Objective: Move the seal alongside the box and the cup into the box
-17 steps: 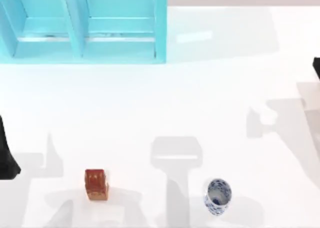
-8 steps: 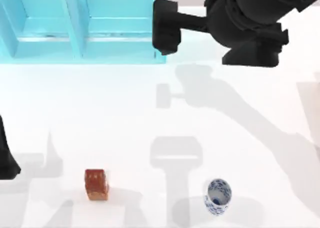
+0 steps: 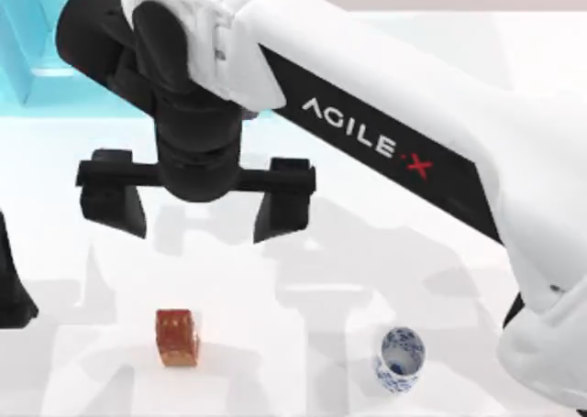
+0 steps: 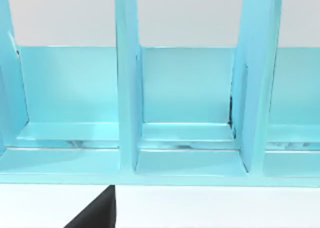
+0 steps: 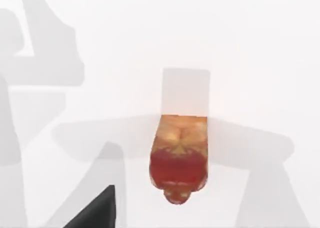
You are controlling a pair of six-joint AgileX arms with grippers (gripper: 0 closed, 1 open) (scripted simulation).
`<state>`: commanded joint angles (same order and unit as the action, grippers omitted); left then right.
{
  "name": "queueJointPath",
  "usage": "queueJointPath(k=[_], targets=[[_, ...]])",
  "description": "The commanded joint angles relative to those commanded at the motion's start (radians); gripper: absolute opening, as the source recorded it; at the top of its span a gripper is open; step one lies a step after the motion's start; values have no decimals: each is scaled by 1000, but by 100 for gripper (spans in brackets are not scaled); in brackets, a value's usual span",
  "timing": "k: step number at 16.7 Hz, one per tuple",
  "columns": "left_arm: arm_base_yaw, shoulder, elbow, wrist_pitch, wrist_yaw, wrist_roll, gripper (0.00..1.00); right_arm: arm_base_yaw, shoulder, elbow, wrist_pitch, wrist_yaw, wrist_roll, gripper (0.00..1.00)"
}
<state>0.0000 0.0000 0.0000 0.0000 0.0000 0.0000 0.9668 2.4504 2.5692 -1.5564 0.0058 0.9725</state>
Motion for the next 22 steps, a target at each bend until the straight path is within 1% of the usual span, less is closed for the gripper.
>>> queueJointPath(k=[3,6,14,16,19,22], targets=[[0,0,0,0,0,0,100,60,173,195,-100,3,70,100],[0,0,0,0,0,0,100,93,275,310,-158,4,111,100],[0,0,0,0,0,0,100,95,299,335,-168,3,117,100],[0,0,0,0,0,0,100,98,330,371,-178,4,118,100],[0,0,0,0,0,0,100,101,430,505,-213,6,120,100],[0,0,0,0,0,0,100,103,571,710,-270,8,123,100]])
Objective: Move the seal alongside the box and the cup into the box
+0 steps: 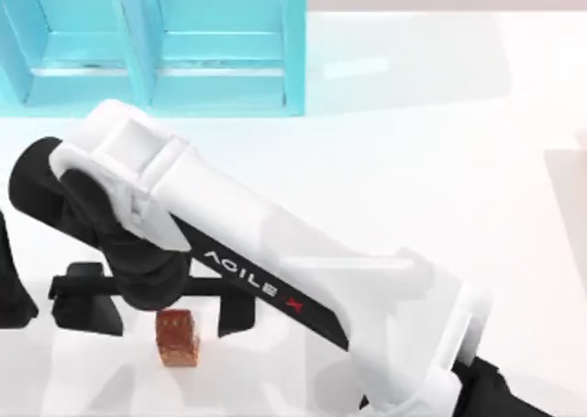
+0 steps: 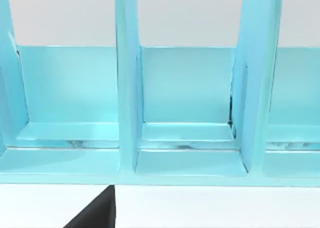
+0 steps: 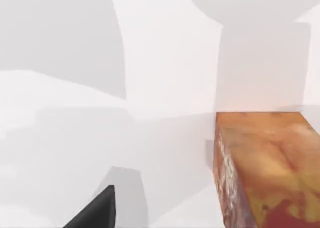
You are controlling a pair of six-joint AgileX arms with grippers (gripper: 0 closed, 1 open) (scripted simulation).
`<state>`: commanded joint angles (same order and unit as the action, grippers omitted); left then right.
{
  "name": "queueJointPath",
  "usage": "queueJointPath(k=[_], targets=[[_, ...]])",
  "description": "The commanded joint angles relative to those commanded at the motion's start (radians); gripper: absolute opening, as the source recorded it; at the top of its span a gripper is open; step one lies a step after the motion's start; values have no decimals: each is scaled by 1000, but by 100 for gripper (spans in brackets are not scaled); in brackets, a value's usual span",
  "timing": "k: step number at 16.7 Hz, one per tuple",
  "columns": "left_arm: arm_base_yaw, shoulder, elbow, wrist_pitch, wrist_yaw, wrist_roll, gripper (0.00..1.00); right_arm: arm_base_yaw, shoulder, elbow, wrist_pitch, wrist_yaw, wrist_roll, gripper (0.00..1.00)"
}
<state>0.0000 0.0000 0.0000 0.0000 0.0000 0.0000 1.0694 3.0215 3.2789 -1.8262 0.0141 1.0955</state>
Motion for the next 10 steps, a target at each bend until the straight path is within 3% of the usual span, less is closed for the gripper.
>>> queueJointPath(k=[4,10], targets=[[0,0,0,0,0,0,100,-2,139,188,-49,2,-1,100],[0,0,0,0,0,0,100,-2,166,220,-56,3,-2,100]])
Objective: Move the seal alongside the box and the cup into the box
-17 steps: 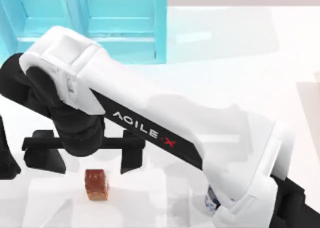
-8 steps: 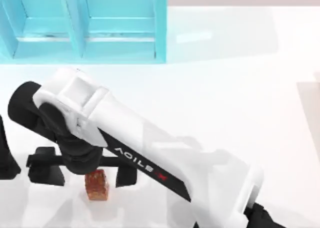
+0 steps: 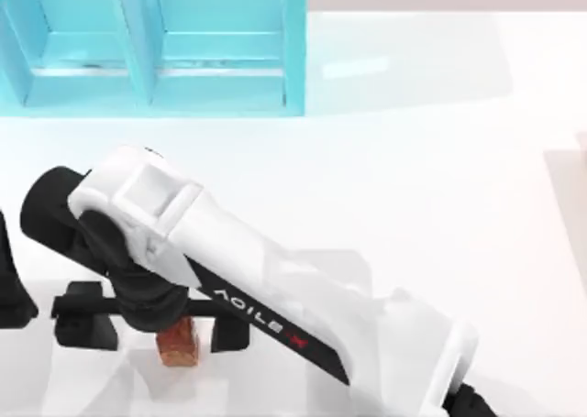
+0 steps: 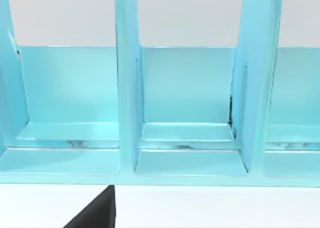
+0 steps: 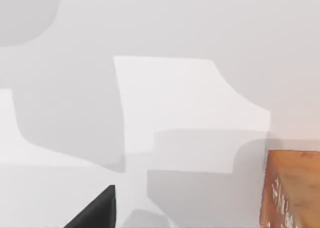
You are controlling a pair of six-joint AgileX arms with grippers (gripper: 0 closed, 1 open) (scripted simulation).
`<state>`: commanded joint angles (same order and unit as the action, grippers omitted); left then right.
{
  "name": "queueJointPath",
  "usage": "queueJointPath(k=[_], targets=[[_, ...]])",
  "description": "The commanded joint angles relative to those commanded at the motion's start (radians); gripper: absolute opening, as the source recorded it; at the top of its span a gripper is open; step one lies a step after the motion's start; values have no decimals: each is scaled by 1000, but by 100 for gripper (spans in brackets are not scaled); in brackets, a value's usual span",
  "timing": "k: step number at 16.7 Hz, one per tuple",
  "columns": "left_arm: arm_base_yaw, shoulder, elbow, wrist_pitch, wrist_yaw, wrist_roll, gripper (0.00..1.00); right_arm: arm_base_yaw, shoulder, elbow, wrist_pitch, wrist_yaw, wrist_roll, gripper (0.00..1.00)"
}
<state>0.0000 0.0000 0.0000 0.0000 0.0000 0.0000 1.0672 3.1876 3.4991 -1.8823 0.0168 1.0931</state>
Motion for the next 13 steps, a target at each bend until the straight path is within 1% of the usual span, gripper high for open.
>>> queueJointPath(k=[13], targets=[[0,0,0,0,0,0,100,0,0,0,0,0,0,2]])
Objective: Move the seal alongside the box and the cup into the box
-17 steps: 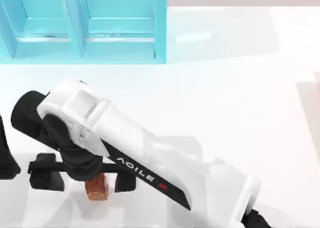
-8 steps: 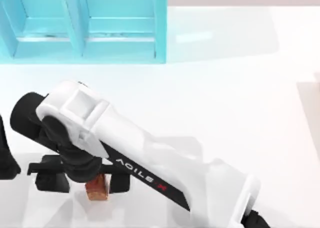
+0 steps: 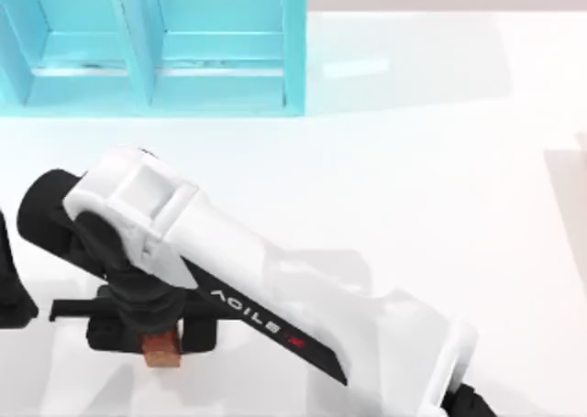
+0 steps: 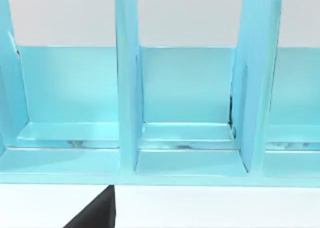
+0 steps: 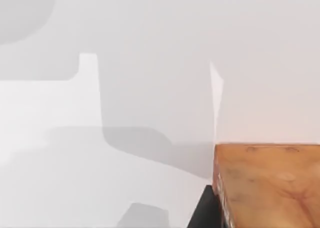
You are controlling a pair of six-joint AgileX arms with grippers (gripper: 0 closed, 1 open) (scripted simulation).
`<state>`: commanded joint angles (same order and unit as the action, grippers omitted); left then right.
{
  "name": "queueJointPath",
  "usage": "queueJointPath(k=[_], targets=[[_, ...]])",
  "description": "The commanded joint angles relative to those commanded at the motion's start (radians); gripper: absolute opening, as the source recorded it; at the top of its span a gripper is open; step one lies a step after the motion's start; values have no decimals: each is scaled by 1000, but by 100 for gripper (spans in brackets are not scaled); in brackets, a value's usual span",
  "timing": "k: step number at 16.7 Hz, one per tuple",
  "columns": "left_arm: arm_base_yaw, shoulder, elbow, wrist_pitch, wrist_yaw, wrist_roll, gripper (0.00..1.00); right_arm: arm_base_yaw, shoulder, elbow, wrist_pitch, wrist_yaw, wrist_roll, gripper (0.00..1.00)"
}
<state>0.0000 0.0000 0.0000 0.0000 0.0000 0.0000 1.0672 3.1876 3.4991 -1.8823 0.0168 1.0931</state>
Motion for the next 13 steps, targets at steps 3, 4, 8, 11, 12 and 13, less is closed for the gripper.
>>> queueJointPath(k=[3,4,8,11,12,13], targets=[[0,0,0,0,0,0,100,0,0,0,0,0,0,0],[0,0,0,0,0,0,100,0,0,0,0,0,0,0],[0,0,0,0,0,0,100,0,0,0,0,0,0,0],[0,0,0,0,0,0,100,10,-13,-14,58,-8,1,0],[0,0,0,0,0,0,100,8,-26,-34,65,-8,-1,0],[0,0,0,0,0,0,100,6,-46,-63,76,-8,-3,0]])
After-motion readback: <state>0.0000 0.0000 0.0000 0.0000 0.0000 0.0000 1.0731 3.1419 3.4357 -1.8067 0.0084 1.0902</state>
